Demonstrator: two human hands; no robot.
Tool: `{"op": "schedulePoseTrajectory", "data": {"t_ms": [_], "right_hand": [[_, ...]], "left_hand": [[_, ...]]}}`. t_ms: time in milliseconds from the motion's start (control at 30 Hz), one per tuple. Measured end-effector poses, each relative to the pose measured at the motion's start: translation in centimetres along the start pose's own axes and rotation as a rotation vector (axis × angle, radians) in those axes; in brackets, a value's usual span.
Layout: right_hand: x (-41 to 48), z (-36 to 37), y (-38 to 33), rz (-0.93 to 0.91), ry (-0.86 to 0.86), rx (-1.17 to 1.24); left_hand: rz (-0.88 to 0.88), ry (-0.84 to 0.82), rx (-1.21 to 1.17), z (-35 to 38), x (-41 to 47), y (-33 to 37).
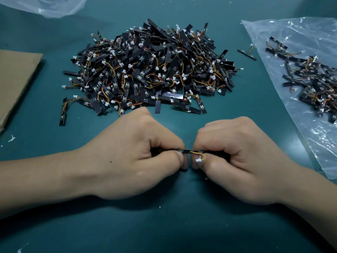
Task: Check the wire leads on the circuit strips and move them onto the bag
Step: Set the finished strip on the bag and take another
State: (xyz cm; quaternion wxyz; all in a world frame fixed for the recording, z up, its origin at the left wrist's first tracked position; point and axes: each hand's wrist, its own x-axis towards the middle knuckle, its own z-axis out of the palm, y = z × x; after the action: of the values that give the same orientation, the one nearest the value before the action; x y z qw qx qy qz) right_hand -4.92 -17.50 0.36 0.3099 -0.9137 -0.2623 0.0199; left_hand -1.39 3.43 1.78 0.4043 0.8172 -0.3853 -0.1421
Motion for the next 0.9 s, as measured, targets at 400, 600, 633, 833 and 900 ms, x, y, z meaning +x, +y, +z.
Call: {"op": "schedulePoseTrajectory", "data": {"t_ms": [400, 600, 633, 833, 900], "right_hand": [[0.23, -0.02, -0.14, 0.022, -0.042, -0.035], [0.23, 0.11, 0.04, 0.024, -0.026, 0.007], [0.23, 0.12, 0.08, 0.020, -0.028, 0.006], [0.20, 0.08, -0.03, -0.001, -0.026, 0.016], [0.14, 0.09, -0.04, 0.003, -0.031, 0.006]], "left_hand": [[-0.050, 0.020, -0.077, 0.33, -0.08, 0.14], [-0.024, 0.030, 0.004, 0.30, -0.09, 0.15], [-0.024, 0.027, 0.008, 0.31, -0.10, 0.17], [-0.030, 0.016, 0.013, 0.29, -0.18, 0.08], [-0.032, 0.015, -0.004, 0.30, -0.21, 0.14]]}}
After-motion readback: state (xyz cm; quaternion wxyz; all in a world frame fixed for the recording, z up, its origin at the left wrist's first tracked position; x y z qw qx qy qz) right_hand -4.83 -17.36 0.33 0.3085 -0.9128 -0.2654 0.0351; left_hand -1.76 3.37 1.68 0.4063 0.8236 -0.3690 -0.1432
